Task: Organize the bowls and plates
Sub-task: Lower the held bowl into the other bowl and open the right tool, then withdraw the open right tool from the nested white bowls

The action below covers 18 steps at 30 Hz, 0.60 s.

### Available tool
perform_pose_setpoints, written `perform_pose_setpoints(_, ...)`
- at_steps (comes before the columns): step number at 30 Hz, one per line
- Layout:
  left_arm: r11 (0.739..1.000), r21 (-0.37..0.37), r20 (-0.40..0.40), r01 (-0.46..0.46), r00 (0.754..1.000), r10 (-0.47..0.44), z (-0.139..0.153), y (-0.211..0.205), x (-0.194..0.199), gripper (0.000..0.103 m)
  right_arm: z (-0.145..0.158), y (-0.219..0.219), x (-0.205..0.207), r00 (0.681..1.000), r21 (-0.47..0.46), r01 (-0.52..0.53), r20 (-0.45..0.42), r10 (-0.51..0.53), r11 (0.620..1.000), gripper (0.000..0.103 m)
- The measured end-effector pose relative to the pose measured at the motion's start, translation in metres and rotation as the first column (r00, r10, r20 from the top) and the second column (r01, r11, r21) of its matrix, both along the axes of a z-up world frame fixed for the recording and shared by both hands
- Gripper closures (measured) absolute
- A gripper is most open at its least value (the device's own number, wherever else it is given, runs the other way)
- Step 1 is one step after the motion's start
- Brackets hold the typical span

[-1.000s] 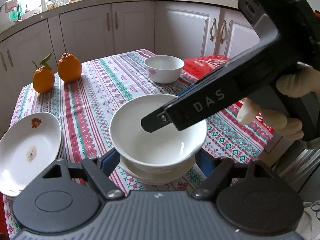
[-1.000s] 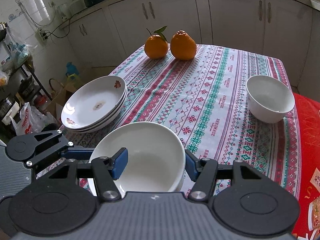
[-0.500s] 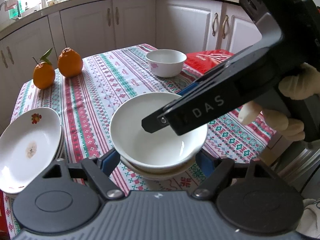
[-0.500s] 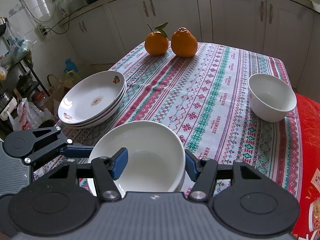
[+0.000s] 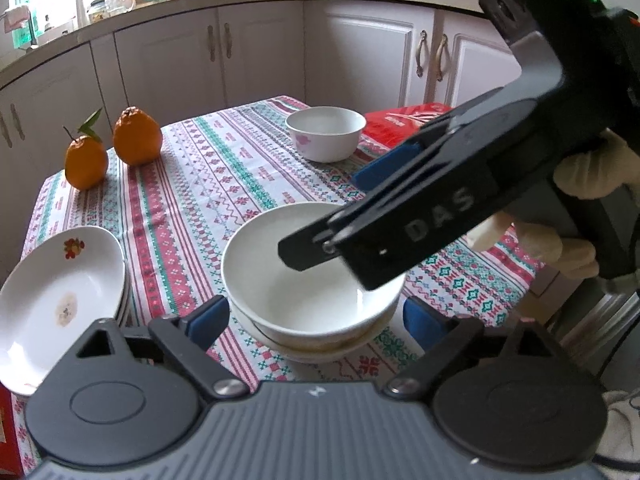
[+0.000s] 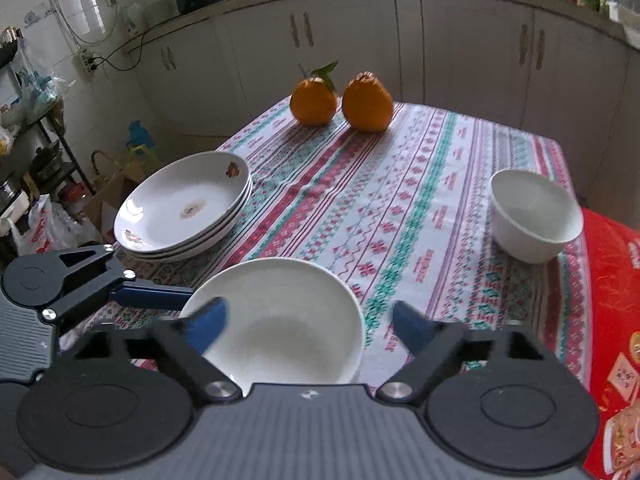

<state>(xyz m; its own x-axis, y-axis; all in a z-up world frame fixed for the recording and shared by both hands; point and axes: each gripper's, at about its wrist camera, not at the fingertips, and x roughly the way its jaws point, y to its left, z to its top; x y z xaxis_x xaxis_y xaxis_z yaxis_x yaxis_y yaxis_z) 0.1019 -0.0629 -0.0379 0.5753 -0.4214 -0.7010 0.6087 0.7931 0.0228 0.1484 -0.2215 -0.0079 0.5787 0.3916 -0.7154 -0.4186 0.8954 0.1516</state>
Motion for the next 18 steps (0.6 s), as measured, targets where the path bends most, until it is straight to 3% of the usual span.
perform_pose_setpoints(6,0.999,-0.004,-0.001,0.034,0.999,-0.034,0.011,0.007,-0.006,0.008,0.005,-0.010,-0.004,1.000,0.022,0.013,0.018,-0.013,1.000,0.000)
perform_pose_setpoints(10,0.998,-0.011,0.040,0.055,0.998,-0.055,0.027,0.005,-0.005,0.007,0.007,-0.020,-0.005,0.999,0.010,0.028,0.039,-0.028,1.000,0.000)
perform_pose_setpoints(18,0.992,-0.014,0.104,0.126,0.987,-0.124,0.055,-0.031,0.019,0.005,0.019,-0.062,0.005,0.987,-0.019,0.109,0.124,-0.106,0.994,0.000)
